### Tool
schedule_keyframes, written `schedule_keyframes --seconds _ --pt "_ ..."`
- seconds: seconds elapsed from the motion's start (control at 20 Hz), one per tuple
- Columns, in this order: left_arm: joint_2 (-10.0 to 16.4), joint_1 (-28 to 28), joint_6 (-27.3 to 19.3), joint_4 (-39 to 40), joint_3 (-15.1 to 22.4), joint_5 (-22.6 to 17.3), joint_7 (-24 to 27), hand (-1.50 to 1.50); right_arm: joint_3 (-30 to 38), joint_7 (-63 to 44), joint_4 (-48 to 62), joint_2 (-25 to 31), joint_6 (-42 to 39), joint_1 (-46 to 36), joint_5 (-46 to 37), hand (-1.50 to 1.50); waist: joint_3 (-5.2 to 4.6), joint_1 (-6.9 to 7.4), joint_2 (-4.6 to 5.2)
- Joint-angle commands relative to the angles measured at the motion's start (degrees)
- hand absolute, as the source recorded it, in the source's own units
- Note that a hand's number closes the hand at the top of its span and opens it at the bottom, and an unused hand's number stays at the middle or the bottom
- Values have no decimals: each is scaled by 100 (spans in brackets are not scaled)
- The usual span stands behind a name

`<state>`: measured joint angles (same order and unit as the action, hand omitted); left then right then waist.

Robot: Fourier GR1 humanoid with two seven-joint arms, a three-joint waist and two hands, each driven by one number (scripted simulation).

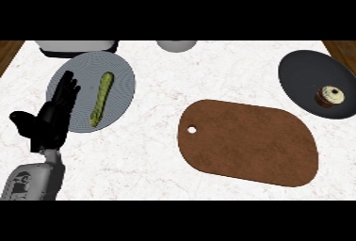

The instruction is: Pick the cupcake from the cutting board and place it in the pan

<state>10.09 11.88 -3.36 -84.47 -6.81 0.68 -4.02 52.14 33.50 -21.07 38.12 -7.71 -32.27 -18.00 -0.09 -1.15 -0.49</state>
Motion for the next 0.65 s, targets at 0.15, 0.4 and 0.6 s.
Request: schedule_keyframes --seconds 0.15,0.4,0.6 --pt "234 106 55 154 -283 -101 -79 0 -35 -175 -1383 -484 -734 1032 483 -150 -26 -175 -47" --pt "88 -203 36 -152 -139 -69 -69 0 -21 -811 -2940 -1042 -1089 1888 852 -150 -23 -140 -41" --pt "188 -11 80 -101 -147 -45 -213 0 -131 -1771 -4658 -1471 -1049 2414 988 -150 -17 -73 -11"
